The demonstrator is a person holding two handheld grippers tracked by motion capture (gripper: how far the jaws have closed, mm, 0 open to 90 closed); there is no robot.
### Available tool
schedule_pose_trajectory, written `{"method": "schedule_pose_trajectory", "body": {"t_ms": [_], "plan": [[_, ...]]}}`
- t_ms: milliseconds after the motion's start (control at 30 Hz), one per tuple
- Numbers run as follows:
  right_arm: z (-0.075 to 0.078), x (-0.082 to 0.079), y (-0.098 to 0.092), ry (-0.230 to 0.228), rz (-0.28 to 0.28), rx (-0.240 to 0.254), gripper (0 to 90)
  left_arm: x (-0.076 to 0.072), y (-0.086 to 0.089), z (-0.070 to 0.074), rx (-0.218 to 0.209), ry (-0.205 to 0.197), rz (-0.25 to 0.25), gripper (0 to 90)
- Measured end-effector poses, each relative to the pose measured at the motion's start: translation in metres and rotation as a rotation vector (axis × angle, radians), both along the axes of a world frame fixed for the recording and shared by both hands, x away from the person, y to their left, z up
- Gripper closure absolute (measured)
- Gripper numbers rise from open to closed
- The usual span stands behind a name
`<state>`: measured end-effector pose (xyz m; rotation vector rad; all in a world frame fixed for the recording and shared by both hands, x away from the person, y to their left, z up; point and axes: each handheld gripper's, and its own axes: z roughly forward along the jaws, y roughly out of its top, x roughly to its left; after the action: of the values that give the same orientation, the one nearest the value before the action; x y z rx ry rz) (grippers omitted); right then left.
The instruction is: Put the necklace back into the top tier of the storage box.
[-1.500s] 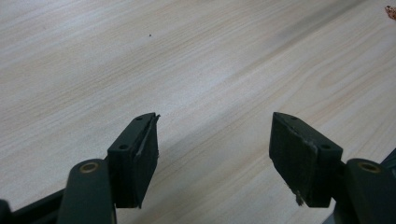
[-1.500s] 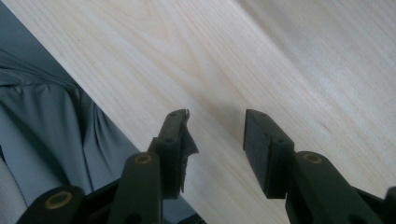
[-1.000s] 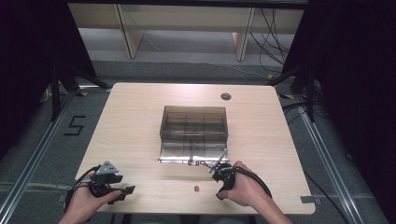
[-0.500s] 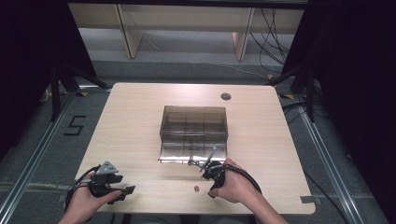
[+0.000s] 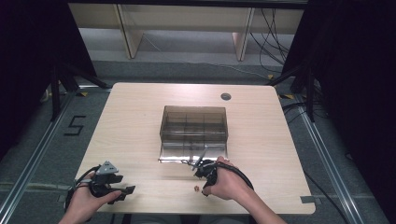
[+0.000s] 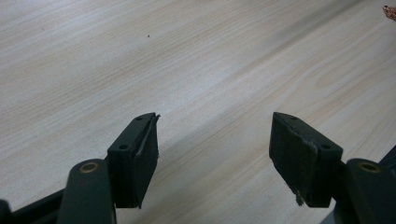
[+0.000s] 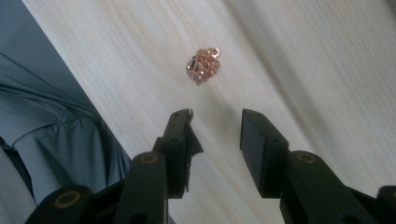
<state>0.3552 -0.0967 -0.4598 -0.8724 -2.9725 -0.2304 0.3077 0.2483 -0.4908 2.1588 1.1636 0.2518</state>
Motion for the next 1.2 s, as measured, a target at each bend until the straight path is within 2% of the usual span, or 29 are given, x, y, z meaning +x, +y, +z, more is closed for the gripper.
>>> {"method": "schedule_pose_trajectory", "body": {"t_ms": [100, 167, 200, 233, 267, 500, 533, 567, 600, 767, 800, 900, 933, 1000, 1033, 1067, 1200], "plan": [[0.001, 0.0, 0.006, 0.012, -0.013, -0.013, 63.7, 0.0, 0.0, 0.0, 0.001, 0.0, -0.002, 32.7], [0.0, 0.001, 0.006, 0.005, 0.002, -0.005, 63.7, 0.0, 0.0, 0.0, -0.002, 0.004, -0.007, 32.6], [0.001, 0.002, 0.01, 0.0, 0.007, -0.006, 63.6, 0.001, 0.001, 0.0, 0.015, -0.015, -0.021, 32.6], [0.003, 0.0, 0.011, 0.016, -0.027, -0.017, 63.6, 0.001, 0.001, 0.0, 0.017, -0.016, -0.024, 32.7], [0.002, 0.003, 0.011, 0.002, 0.013, -0.007, 63.6, 0.001, 0.001, 0.001, 0.017, -0.015, -0.024, 32.6], [0.002, 0.006, 0.02, 0.006, 0.013, -0.02, 63.5, 0.001, 0.001, 0.001, 0.021, -0.013, -0.025, 32.7], [0.0, 0.01, 0.019, -0.017, 0.076, -0.002, 63.5, 0.001, 0.001, 0.001, 0.015, -0.016, -0.024, 32.6], [0.0, 0.009, 0.02, -0.007, 0.051, -0.012, 63.5, 0.001, 0.001, 0.001, 0.015, -0.017, -0.025, 32.7], [0.0, 0.009, 0.021, -0.008, 0.049, -0.014, 63.5, 0.001, 0.001, 0.001, 0.015, -0.016, -0.024, 32.7], [-0.002, 0.012, 0.023, -0.003, 0.06, -0.018, 63.2, 0.001, 0.001, 0.001, 0.016, -0.019, -0.027, 32.6], [-0.002, 0.012, 0.025, 0.006, 0.044, -0.026, 63.2, 0.001, 0.001, 0.001, 0.017, -0.018, -0.028, 32.7], [-0.005, 0.014, 0.026, 0.001, 0.061, -0.02, 63.1, 0.001, 0.001, 0.001, 0.015, -0.018, -0.027, 32.6], [-0.004, 0.012, 0.028, 0.018, 0.029, -0.03, 63.1, 0.002, 0.001, 0.0, 0.015, -0.019, -0.027, 32.6], [-0.005, 0.013, 0.029, 0.013, 0.034, -0.036, 63.2, 0.001, 0.001, 0.001, 0.015, -0.018, -0.027, 32.7], [-0.006, 0.015, 0.028, 0.008, 0.061, -0.023, 63.2, 0.001, 0.001, 0.001, 0.015, -0.018, -0.027, 32.6], [-0.006, 0.014, 0.03, 0.01, 0.04, -0.035, 63.2, 0.001, 0.001, 0.001, 0.014, -0.018, -0.027, 32.7], [-0.007, 0.014, 0.033, 0.02, 0.041, -0.042, 63.3, 0.0, 0.001, 0.001, 0.005, -0.007, -0.028, 32.7]]}}
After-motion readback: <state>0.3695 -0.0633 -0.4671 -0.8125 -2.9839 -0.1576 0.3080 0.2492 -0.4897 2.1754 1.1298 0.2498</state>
